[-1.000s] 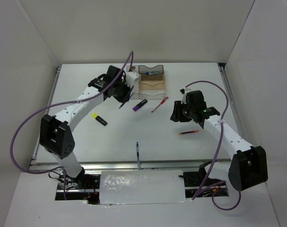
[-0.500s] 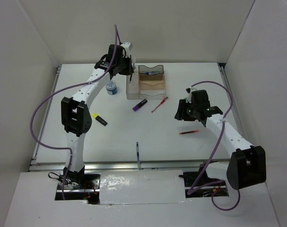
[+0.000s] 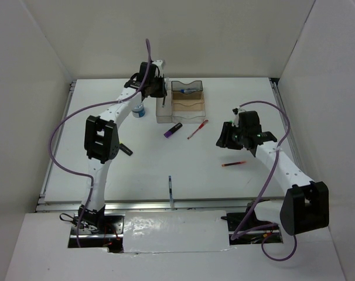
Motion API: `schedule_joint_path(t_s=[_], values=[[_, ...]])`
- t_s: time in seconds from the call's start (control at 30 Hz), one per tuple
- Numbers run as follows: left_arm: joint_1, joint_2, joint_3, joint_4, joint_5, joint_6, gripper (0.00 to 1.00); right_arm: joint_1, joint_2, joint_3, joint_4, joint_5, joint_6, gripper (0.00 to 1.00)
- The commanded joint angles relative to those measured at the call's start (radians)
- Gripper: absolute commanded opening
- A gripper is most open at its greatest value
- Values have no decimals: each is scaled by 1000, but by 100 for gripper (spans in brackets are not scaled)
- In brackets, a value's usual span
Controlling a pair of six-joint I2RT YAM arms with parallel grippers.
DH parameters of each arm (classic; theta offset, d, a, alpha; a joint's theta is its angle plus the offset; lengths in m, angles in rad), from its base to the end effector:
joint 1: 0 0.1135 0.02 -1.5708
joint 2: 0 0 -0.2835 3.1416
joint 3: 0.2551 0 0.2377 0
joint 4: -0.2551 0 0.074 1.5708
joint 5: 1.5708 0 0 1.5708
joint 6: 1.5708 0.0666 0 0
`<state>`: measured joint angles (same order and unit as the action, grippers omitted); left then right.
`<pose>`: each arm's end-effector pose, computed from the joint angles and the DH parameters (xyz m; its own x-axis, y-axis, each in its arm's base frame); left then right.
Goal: Sort the stationery into containers
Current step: Place the stationery into the container, then grab a piece of stationery with the right arm
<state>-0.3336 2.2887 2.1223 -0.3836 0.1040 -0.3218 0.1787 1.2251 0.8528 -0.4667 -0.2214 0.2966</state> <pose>0.5295 -0.1908 0.2748 -0.5980 -0.1257 -0.7916 0.2321 0.9182 -0.3211 0.2462 0.0593 0.2490 -0.7930 0.1465 -0.5913 -0.0899 0.9318 0.3515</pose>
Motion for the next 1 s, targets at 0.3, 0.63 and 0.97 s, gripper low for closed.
schedule_joint_path(t_s=[0.3, 0.63, 0.97], values=[[-1, 15, -5, 41, -24, -13, 61, 27, 36, 31, 62, -39, 32, 51], [67, -147, -57, -24, 103, -16, 62, 273, 2, 97, 14, -110, -376, 52], [119, -452, -398, -26, 100, 18, 62, 328, 287, 304, -50, 137, 115, 49]])
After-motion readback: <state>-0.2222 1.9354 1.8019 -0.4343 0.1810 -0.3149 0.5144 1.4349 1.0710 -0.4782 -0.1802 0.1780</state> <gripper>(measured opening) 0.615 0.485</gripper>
